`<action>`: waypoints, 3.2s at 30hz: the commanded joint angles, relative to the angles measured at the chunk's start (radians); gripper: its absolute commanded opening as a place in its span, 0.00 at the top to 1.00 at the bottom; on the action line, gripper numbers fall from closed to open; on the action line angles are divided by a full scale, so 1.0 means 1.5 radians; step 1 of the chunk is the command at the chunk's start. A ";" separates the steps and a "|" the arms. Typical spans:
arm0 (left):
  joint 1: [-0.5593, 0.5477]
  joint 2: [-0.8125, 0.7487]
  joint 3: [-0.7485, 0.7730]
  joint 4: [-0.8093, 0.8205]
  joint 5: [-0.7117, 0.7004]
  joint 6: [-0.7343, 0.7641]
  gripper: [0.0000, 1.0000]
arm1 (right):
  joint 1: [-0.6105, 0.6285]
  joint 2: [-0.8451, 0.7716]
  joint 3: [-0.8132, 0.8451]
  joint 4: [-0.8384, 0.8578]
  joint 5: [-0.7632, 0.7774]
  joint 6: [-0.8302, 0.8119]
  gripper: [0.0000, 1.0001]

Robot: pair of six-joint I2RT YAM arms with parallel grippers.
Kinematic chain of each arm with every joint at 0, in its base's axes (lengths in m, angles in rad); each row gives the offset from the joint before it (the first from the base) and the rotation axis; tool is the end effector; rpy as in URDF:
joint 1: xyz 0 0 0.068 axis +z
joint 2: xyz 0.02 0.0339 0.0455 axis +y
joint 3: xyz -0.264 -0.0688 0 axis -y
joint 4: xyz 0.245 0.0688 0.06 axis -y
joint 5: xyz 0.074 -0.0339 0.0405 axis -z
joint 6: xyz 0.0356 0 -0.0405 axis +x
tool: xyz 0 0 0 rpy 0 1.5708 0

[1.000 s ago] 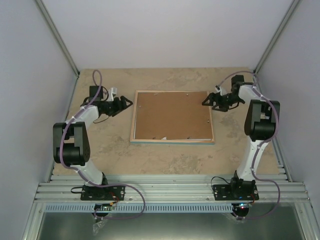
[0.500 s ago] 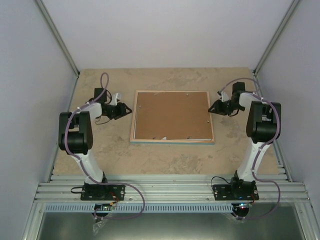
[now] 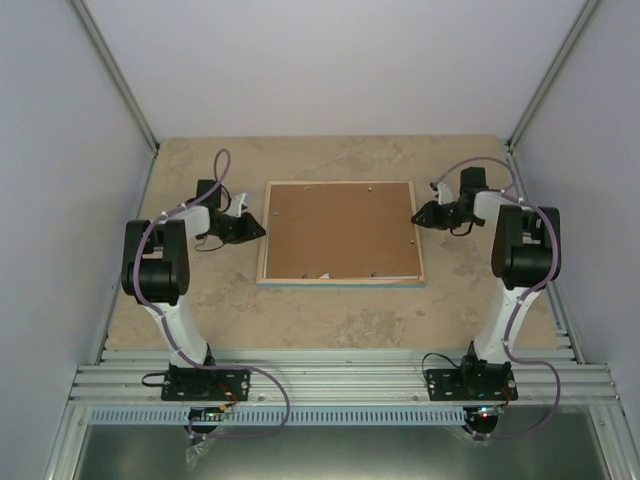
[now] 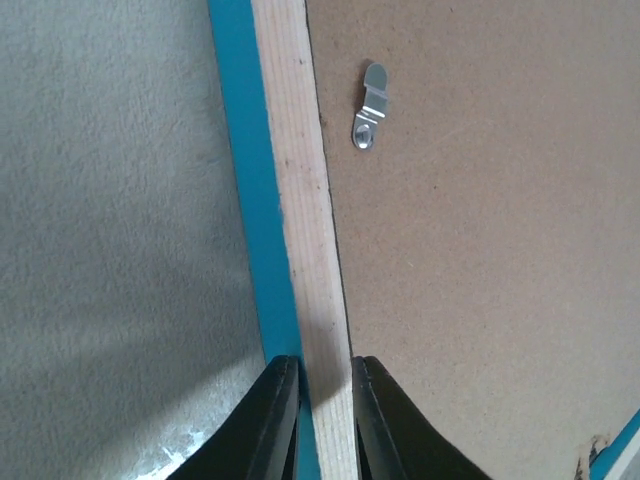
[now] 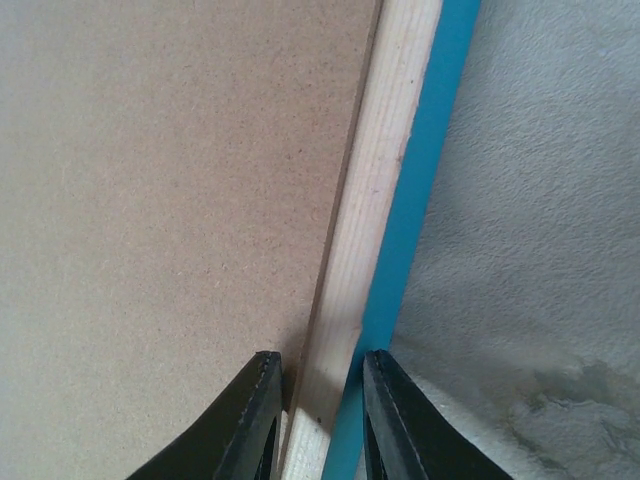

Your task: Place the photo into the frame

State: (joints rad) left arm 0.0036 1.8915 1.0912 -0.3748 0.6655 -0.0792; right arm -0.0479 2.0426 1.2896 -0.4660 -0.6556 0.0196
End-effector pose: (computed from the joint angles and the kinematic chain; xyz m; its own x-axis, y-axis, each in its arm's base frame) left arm 0.3563 -0.0207 0.1359 -0.9384 -0.0656 -0.3392 0.1614 0.7847 -0.5985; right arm 0.3956 0.0028 0.1289 -0.9409 0.0607 -0.3333 -0.1535 0.8008 0.5789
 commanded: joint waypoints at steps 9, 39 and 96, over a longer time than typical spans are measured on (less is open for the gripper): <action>-0.034 -0.032 -0.039 -0.078 0.019 0.071 0.81 | 0.077 -0.020 -0.134 -0.032 0.116 -0.053 0.70; -0.031 -0.075 -0.069 -0.045 -0.036 0.041 0.78 | -0.025 -0.262 -0.221 -0.108 0.161 -0.249 0.48; -0.041 -0.217 -0.072 -0.053 -0.079 0.136 0.30 | 0.078 -0.309 -0.189 -0.155 0.186 -0.513 0.02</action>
State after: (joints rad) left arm -0.0528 1.6798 0.9474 -0.4141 0.6071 -0.0113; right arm 0.0788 1.6432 0.9474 -0.6094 -0.2810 -0.7265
